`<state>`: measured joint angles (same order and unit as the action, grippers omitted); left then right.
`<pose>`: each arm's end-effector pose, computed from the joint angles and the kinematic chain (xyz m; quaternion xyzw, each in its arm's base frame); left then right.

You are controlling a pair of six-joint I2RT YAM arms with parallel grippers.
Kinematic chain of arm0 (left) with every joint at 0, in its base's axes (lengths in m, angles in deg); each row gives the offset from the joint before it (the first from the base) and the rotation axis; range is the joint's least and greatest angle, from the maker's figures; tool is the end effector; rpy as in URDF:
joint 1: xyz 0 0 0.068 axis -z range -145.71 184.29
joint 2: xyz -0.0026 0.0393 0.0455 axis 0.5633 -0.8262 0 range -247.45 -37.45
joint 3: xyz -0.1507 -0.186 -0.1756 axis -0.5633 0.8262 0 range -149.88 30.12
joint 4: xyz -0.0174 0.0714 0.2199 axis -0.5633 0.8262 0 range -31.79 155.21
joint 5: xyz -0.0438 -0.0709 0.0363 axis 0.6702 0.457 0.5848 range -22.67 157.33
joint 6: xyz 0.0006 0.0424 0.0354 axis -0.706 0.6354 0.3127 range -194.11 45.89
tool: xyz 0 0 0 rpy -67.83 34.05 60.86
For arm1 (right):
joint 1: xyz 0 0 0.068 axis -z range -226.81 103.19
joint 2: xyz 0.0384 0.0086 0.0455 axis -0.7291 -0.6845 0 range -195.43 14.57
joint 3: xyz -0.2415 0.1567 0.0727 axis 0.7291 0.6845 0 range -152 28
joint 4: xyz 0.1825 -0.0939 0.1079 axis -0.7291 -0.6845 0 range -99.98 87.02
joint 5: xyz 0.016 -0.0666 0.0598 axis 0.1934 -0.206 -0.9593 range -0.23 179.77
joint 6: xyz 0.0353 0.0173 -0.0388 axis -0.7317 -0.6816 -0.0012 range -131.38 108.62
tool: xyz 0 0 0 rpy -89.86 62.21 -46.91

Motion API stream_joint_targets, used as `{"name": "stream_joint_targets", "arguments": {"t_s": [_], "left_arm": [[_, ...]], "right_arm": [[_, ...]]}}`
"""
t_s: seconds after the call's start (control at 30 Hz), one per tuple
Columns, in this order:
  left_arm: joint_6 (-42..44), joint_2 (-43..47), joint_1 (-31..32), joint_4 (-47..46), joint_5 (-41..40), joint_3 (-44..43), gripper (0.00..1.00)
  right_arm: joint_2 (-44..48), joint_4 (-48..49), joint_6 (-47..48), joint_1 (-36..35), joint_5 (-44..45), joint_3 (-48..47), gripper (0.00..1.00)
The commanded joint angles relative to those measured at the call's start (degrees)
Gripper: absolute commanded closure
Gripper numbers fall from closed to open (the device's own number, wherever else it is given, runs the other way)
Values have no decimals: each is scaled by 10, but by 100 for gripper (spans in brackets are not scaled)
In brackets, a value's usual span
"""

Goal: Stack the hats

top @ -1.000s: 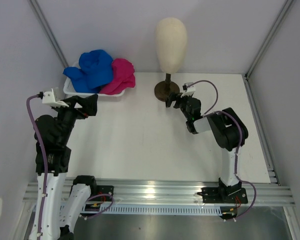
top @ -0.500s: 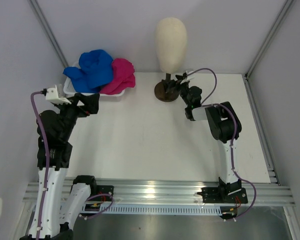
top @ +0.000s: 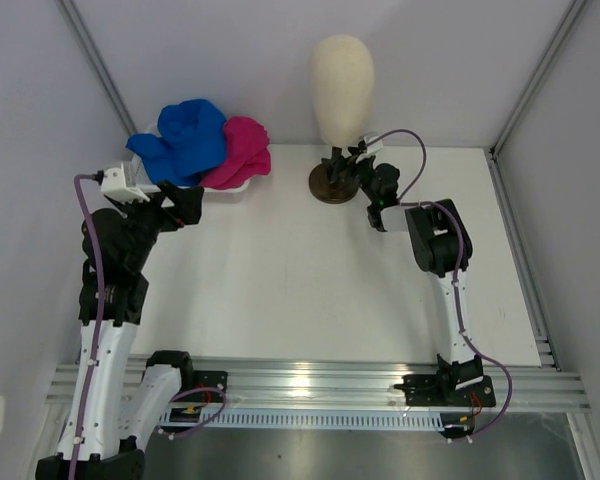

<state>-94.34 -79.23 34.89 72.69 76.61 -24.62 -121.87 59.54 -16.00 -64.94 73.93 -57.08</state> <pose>0.1098 -0.0071 0.4093 -0.0660 0.7133 -0.1827 0.6734 0.4885 0.1707 0.2049 -0.1797 0.6121 0.2367 0.7329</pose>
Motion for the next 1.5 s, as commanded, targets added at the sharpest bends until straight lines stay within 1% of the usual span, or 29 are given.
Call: {"name": "stream_joint_targets", "arguments": {"t_s": [0.0, 0.1, 0.17, 0.2, 0.27, 0.33, 0.37, 0.4, 0.47, 0.57, 0.6, 0.67, 0.7, 0.77, 0.97, 1.1, 1.27, 1.4, 1.47], "left_arm": [[14, -4, -3, -7, 10, -13, 0], [17, -10, -3, -6, 7, -13, 0], [19, -13, -3, -5, 4, -14, 0], [19, -14, -3, -4, 1, -15, 1], [24, -15, -3, -4, 2, -17, 0], [26, -15, -3, -4, 2, -15, 1], [28, -14, -3, -3, 2, -15, 1], [28, -14, -3, -4, 0, -15, 0], [29, -11, -3, -5, -2, -13, 0], [29, -13, -18, -6, -1, -13, 0], [29, -13, -18, -6, 0, -14, 0], [30, -13, -18, -6, 2, -13, 0], [30, -13, -19, -5, 0, -13, 0], [30, -11, -19, -6, 1, -16, 0], [29, -6, -19, -5, 2, -14, 1], [28, -2, -19, -7, 1, -13, 1], [27, -3, -19, -7, 1, -15, 1], [17, -3, -24, -8, 12, -13, 1], [16, -4, -25, -17, 21, -10, 1]], "right_arm": [[-19, 21, 16, 0, -6, -52, 0], [-44, 34, 1, 0, -3, -75, 1], [-57, 48, 0, -2, -3, -78, 4], [-60, 60, 0, -2, 9, -82, 8], [-66, 63, 1, -4, 23, -86, 9], [-69, 59, 4, -3, 36, -93, 12], [-70, 58, 5, -2, 38, -96, 16], [-72, 57, 6, -1, 37, -97, 21], [-73, 57, 7, -1, 35, -102, 25], [-80, 64, -1, -1, 34, -108, 37], [-81, 69, -5, -1, 33, -110, 47], [-82, 70, -9, -1, 27, -109, 56], [-81, 70, -8, 0, 25, -106, 65], [-73, 73, -9, 0, 26, -91, 70], [-35, 113, -6, 0, 17, -28, 69], [3, 99, 8, -1, -12, 21, 72], [60, 130, -3, 0, -16, 123, 73], [147, 101, -13, -3, -27, 206, 75], [173, 76, -19, -6, -34, 248, 77]]}}
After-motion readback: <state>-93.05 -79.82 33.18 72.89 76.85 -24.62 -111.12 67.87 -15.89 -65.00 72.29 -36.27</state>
